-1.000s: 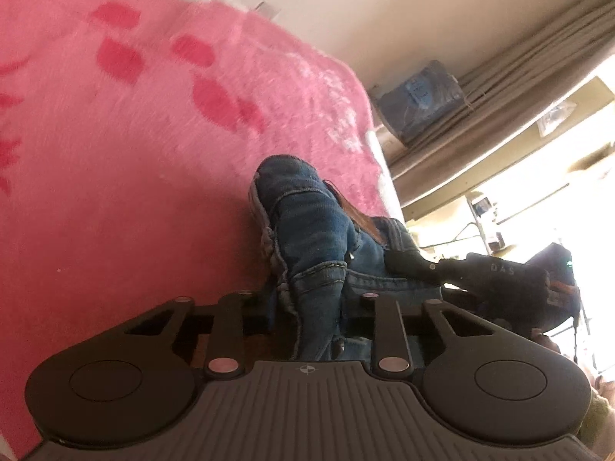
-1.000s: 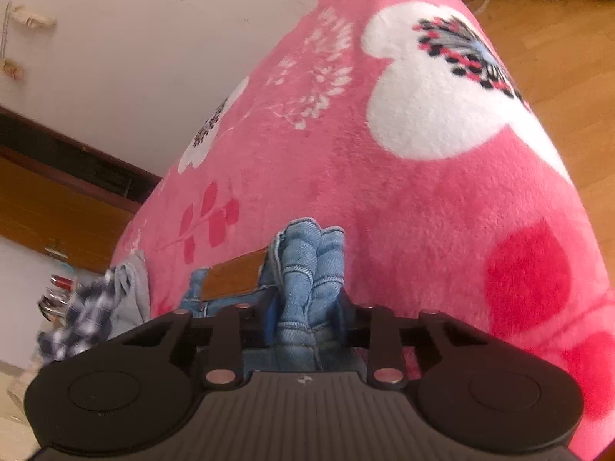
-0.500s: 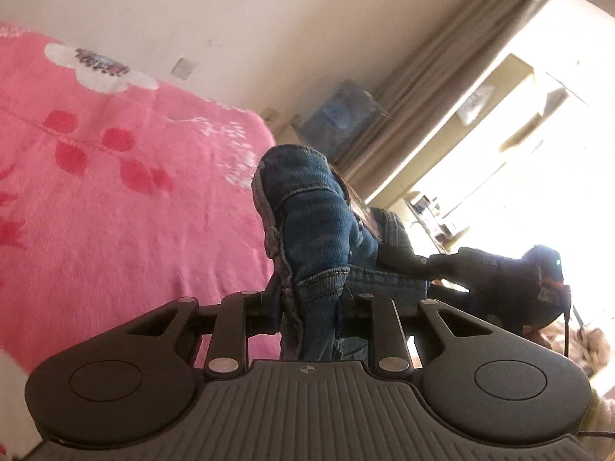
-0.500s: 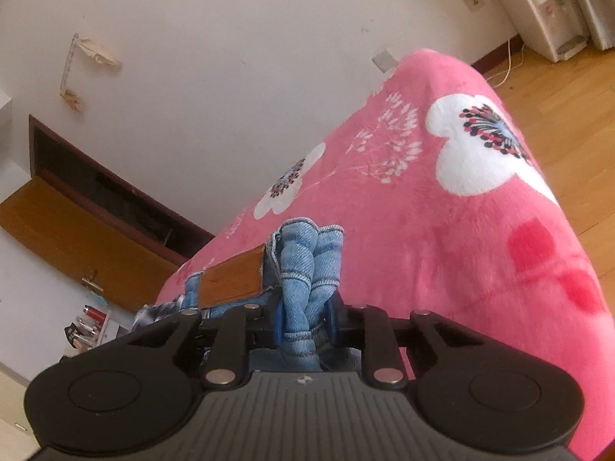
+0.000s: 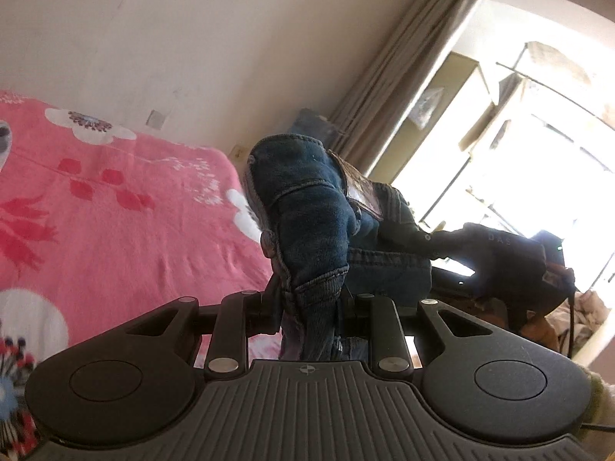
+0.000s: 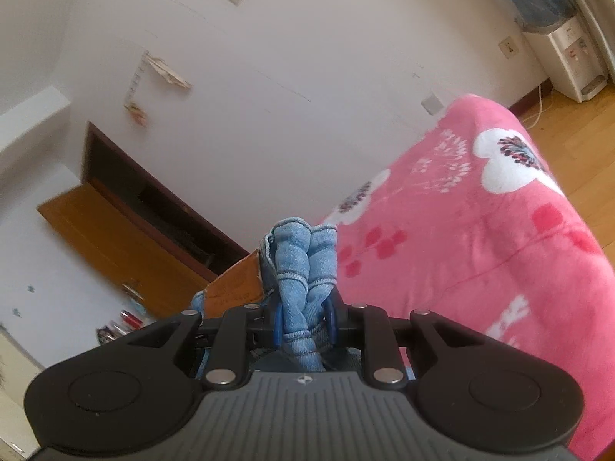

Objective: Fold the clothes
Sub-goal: 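Lift the jeans by the waistband with both grippers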

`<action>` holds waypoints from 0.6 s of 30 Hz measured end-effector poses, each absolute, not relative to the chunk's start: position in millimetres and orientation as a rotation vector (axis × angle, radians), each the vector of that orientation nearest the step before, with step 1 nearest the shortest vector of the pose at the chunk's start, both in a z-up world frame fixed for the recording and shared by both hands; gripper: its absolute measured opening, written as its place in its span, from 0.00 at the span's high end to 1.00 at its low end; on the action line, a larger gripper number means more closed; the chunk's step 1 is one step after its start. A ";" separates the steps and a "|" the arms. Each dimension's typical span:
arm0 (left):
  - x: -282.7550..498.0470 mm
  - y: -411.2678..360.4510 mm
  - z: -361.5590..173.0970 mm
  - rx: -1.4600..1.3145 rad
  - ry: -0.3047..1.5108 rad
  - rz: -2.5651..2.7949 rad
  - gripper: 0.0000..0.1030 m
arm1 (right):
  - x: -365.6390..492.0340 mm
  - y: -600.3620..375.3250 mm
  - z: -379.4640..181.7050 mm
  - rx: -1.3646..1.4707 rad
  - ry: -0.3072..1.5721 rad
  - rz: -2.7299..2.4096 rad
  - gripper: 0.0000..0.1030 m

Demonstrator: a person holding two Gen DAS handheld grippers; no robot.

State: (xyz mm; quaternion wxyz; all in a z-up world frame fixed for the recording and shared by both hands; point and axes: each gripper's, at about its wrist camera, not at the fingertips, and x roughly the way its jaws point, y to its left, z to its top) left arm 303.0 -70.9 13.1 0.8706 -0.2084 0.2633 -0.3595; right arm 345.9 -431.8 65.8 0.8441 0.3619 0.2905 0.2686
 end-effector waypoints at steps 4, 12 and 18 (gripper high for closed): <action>271.5 -74.0 15.4 -0.419 0.541 -0.767 0.78 | 301.9 -439.8 65.3 0.807 0.564 0.582 0.78; 189.7 -104.5 49.4 -0.299 0.508 -0.841 0.78 | 196.4 -475.1 67.3 0.868 0.425 0.594 0.78; 103.3 -132.7 90.2 -0.198 0.490 -0.951 0.78 | 96.4 -505.8 90.1 0.919 0.340 0.534 0.78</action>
